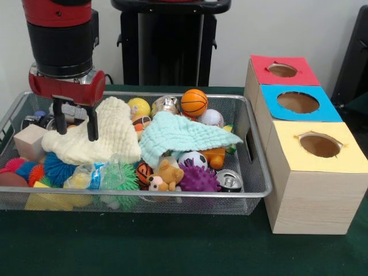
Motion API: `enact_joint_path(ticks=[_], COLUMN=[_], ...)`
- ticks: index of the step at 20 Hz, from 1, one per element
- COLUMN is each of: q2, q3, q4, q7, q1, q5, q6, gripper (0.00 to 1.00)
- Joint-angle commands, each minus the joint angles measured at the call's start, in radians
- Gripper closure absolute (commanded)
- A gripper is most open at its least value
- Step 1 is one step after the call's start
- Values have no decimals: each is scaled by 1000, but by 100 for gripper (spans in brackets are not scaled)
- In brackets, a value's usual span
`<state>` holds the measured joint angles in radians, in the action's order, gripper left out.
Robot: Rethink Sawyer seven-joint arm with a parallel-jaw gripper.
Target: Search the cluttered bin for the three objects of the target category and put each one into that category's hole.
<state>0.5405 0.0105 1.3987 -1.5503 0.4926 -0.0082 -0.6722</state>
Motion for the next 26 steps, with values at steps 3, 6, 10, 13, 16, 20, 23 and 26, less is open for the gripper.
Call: enact_joint_path(ticks=[3,6,10,13,16,20,23,26], q2=[-5,1,13,21,28,30,28,33], q3=[-135,-132,-129,-126,-124,-124,-113,-108], q4=[83,96,124,149,170,175,160,165], q7=[-35,-45,-55,-69,-92,-112,-127,-133], q1=[57,56,52,47,38,23,1,-14], q5=[15,4,-8,-9,-5,4,9,9], q6=[74,71,88,106,130,141,123,125], gripper=[0,0,0,0,0,0,0,0])
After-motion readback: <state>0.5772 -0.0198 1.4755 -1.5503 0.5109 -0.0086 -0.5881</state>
